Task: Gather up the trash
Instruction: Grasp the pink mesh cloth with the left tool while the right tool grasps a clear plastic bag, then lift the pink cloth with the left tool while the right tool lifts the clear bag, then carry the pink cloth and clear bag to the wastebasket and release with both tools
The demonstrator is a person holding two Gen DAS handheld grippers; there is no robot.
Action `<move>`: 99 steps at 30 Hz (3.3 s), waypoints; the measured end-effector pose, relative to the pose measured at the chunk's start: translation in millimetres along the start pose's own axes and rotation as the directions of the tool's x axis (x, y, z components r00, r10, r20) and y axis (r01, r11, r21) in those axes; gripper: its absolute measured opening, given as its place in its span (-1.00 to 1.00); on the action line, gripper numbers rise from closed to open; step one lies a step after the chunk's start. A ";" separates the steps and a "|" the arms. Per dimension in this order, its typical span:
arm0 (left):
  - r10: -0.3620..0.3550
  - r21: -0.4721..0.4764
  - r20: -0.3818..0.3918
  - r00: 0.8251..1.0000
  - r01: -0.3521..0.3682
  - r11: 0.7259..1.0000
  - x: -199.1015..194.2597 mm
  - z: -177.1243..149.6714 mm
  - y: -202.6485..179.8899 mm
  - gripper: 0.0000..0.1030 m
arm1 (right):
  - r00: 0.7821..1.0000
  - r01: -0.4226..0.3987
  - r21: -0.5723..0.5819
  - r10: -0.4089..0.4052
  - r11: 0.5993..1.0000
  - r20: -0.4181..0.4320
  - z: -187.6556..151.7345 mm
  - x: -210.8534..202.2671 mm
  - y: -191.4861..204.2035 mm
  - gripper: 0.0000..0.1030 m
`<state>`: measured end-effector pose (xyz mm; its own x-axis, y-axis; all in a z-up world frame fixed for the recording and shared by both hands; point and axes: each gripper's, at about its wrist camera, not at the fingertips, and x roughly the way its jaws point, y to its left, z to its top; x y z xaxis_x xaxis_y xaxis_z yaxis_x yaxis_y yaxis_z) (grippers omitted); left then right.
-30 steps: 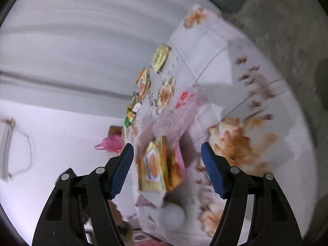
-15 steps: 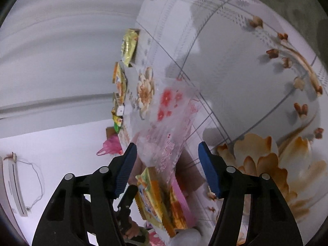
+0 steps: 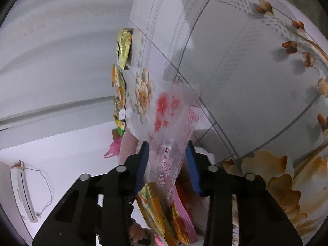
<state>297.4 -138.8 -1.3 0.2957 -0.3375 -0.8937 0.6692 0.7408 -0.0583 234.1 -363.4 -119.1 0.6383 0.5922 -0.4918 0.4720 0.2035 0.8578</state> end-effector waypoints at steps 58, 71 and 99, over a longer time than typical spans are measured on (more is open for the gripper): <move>-0.239 -0.003 0.307 0.921 0.252 0.968 -130.3 -18.4 -78.8 -0.50 | 0.900 0.002 -0.361 0.156 0.932 0.407 -67.8 -220.2 10.9 -1.00; -0.497 0.220 0.095 0.862 0.469 0.855 -77.8 -15.0 -281.0 -0.50 | 0.685 0.057 -0.040 -0.010 0.998 0.728 -127.5 -384.5 -171.4 -1.00; -0.404 0.314 -0.090 0.910 0.411 0.856 110.1 -6.3 -511.8 0.50 | 0.531 0.390 0.336 -0.508 0.857 0.678 -46.9 -348.8 -345.7 -0.13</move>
<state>-16.9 -551.3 -72.6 -0.0623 -0.5541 -0.8301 0.9081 0.3136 -0.2775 -180.3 -603.7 -237.1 0.5117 -0.3172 -0.7985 0.8581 0.1434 0.4930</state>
